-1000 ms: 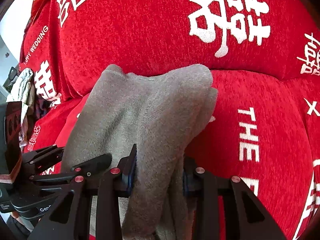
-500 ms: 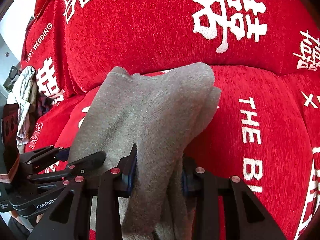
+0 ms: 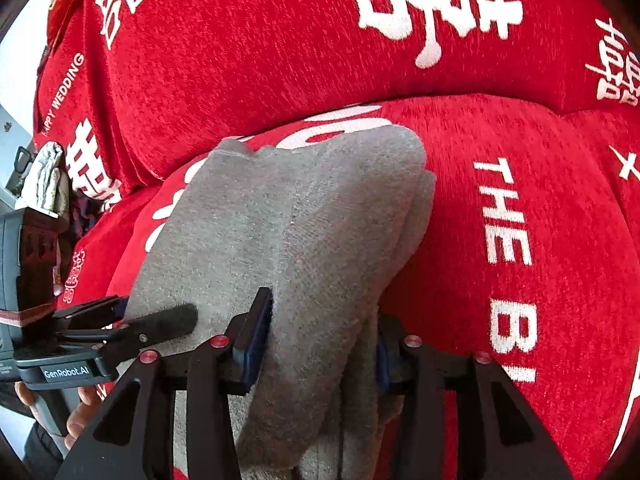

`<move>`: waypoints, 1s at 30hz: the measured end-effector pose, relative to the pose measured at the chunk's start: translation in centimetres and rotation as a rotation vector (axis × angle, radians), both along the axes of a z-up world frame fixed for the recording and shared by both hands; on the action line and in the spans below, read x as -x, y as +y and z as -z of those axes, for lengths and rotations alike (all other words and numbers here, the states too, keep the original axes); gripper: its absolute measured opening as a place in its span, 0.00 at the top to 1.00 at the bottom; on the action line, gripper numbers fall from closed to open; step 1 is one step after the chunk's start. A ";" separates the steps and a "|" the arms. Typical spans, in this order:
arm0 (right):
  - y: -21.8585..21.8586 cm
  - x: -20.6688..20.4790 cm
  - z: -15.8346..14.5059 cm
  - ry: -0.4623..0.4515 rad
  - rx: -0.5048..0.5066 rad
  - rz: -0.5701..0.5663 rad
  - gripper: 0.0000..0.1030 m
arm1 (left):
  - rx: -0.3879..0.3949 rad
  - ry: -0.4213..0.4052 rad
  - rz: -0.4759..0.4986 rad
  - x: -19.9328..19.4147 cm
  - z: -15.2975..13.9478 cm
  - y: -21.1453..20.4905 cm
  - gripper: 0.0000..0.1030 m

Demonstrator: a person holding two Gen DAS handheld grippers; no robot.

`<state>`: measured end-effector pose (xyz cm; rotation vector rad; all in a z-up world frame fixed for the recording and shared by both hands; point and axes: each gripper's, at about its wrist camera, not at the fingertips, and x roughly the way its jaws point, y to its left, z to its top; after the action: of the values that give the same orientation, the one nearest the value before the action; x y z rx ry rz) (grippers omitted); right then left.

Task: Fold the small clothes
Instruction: 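Hold the grey sweater edge with both grippers and fold it over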

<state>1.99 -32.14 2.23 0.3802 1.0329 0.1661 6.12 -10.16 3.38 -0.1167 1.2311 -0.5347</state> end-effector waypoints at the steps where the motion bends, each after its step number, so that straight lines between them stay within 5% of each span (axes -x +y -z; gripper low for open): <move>1: 0.0 0.0 0.2 0.005 -0.008 0.002 0.49 | 0.007 -0.009 0.002 0.1 -0.2 0.0 0.53; 7: 0.6 0.3 0.0 -0.019 0.013 -0.016 0.63 | -0.018 -0.080 0.011 1.0 -1.5 -0.7 0.62; 30: 2.8 3.1 -2.1 -0.040 0.027 -0.030 0.64 | -0.046 -0.090 -0.009 4.8 -2.5 1.2 0.62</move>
<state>-1.15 -29.31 4.34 0.3352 1.0007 0.1858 1.32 -8.97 5.85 -0.0589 1.1538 -0.4979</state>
